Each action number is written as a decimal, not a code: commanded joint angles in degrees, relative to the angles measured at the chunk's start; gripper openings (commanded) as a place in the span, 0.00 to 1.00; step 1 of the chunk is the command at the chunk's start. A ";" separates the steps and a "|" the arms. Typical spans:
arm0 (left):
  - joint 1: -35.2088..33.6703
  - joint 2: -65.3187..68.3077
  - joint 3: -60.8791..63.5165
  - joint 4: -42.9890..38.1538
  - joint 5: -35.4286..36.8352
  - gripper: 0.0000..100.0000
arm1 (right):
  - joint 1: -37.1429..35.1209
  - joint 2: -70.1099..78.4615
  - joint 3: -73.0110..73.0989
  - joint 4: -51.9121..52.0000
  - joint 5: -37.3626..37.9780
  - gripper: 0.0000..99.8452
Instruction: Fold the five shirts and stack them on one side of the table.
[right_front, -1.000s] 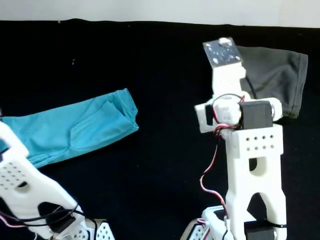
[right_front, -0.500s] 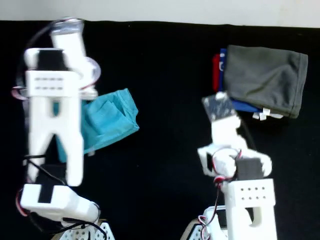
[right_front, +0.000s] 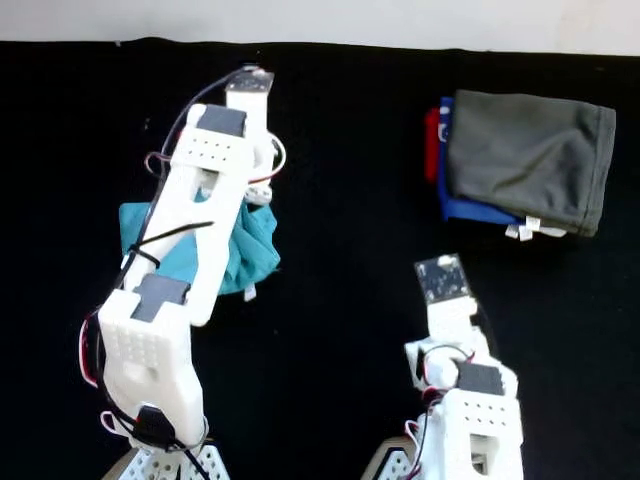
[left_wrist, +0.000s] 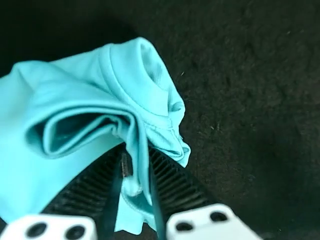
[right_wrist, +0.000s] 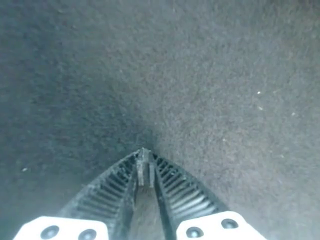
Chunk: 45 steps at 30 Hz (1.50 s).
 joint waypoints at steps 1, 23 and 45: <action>0.13 -0.75 -6.37 3.08 0.62 0.15 | 0.75 -1.63 3.65 -3.38 0.62 0.01; -8.48 -2.33 6.81 15.12 1.14 0.01 | 0.75 -9.27 5.93 -1.45 0.44 0.01; -2.68 -1.36 -17.71 16.35 5.10 0.01 | 0.75 -9.27 5.93 -1.45 0.44 0.01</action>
